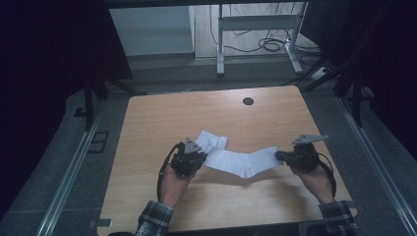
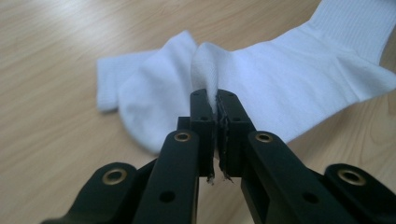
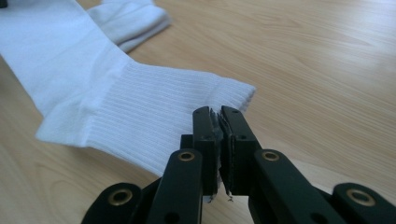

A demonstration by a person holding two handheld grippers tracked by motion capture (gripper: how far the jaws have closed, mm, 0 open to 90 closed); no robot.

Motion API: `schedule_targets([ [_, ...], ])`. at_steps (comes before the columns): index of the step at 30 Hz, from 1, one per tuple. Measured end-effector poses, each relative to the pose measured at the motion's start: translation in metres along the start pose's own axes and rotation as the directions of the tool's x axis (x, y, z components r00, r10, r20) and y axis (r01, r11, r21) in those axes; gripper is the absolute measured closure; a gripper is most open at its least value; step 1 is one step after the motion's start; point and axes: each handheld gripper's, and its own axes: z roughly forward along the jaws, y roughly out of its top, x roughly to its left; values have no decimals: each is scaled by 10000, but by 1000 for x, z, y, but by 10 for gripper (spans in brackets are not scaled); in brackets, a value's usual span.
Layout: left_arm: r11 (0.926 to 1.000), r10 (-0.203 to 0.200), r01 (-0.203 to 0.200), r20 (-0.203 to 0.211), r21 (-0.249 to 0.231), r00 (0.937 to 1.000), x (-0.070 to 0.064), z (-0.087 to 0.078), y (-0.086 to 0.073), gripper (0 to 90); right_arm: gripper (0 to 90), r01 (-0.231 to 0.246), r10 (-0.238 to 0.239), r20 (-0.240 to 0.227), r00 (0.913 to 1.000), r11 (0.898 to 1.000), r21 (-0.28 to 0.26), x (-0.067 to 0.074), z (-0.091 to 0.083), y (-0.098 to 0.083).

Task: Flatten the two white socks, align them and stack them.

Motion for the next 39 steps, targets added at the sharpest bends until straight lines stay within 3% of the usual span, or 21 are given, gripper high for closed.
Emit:
schedule_targets([
  [4, 9994, -339, 337, -207, -73, 9992, 6, -17, -21, 860, 849, 343, -340, -239, 9991, 9993, 138, 15, 8, 4],
  [9, 9979, -638, 641, -331, 80, 9974, 10, -26, -48, 859, 846, 938, -900, -622, 9940, 9938, 600, 40, 30, 7],
  [12, 9965, -790, 800, -425, 228, 9960, 10, -23, -67, 859, 845, 1104, -1045, -659, 9923, 9896, 922, 45, 41, 5],
  [18, 9937, -865, 896, -481, 678, 9951, 10, -11, -79, 855, 844, 1050, -981, -591, 9934, 9860, 1294, 42, 50, 0],
  [20, 9933, -740, 789, -605, 840, 9954, 9, -8, -80, 844, 840, 1027, -953, -587, 9937, 9851, 1380, 41, 52, -3],
  [23, 9929, -857, 910, -699, 765, 9939, 11, -6, -81, 728, 820, 1081, -1008, -560, 9933, 9831, 1474, 42, 54, -5],
  [24, 9928, -884, 936, -706, 746, 9936, 12, -7, -81, 728, 807, 1090, -1017, -560, 9932, 9831, 1471, 41, 54, -6],
  [26, 9931, -1086, 1116, -761, 361, 9912, 16, -14, -76, 650, 754, 1066, -1012, -496, 9936, 9865, 1240, 40, 49, -5],
  [29, 9929, -1161, 1176, -774, 150, 9902, 19, -18, -72, 601, 721, 972, -937, -395, 9948, 9904, 985, 36, 43, -4],
  [34, 9940, -1091, 1090, -826, -61, 9906, 30, -16, -54, 566, 660, 881, -892, 69, 9960, 9917, 938, 23, 38, -7],
  [38, 9961, -885, 881, -841, -87, 9925, 36, -5, -37, 558, 625, 1035, -1073, 359, 9936, 9902, 932, 16, 37, -11],
  [39, 9977, -667, 672, -900, 19, 9937, 38, 3, -30, 556, 602, 1125, -1181, 550, 9915, 9890, 959, 12, 37, -13],
])
